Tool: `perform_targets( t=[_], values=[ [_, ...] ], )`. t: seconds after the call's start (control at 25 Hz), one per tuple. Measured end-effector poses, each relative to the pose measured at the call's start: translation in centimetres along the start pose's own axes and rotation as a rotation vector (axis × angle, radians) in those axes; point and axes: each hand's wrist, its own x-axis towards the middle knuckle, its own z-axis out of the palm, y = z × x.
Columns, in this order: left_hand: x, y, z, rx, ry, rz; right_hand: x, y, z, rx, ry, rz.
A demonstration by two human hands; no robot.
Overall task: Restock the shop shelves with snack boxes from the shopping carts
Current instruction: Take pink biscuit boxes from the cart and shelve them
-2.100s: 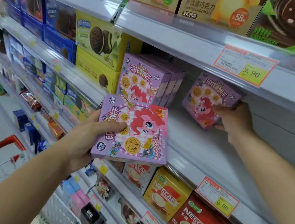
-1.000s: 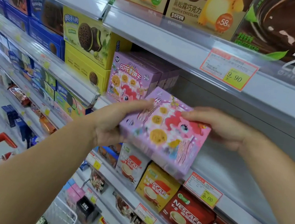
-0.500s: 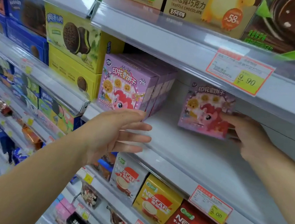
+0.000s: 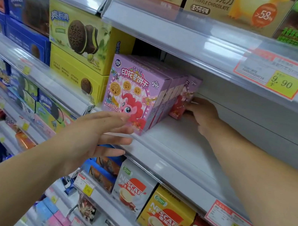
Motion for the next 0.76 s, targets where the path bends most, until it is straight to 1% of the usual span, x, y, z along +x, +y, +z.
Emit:
perform_targets(
  t=[0.16, 0.32, 0.44, 0.56, 0.64, 0.72, 0.76],
  values=[
    [0.1, -0.2, -0.5, 0.001, 0.022, 0.012, 0.3, 0.1, 0.2, 0.022, -0.039, 0.008],
    [-0.3, -0.7, -0.2, 0.005, 0.027, 0.001, 0.2, 0.3, -0.4, 0.075, -0.068, -0.067],
    [-0.5, -0.8, -0.3, 0.015, 0.054, -0.009, 0.2, -0.1, 0.0, 0.084, -0.146, -0.109],
    [-0.6, -0.8, -0.5, 0.007, 0.102, -0.016, -0.2, -0.2, 1.5, 0.023, -0.210, -0.068],
    [-0.8, -0.8, -0.4, 0.012, 0.120, -0.024, -0.3, 0.2, 2.2, 0.012, -0.177, -0.009],
    [-1.2, -0.7, -0.2, 0.016, 0.137, -0.034, 0.3, 0.4, 2.2, -0.018, -0.107, 0.063],
    [-1.5, -0.6, -0.1, 0.017, 0.152, -0.037, 0.4, 0.2, 2.1, 0.005, -0.079, 0.126]
  ],
)
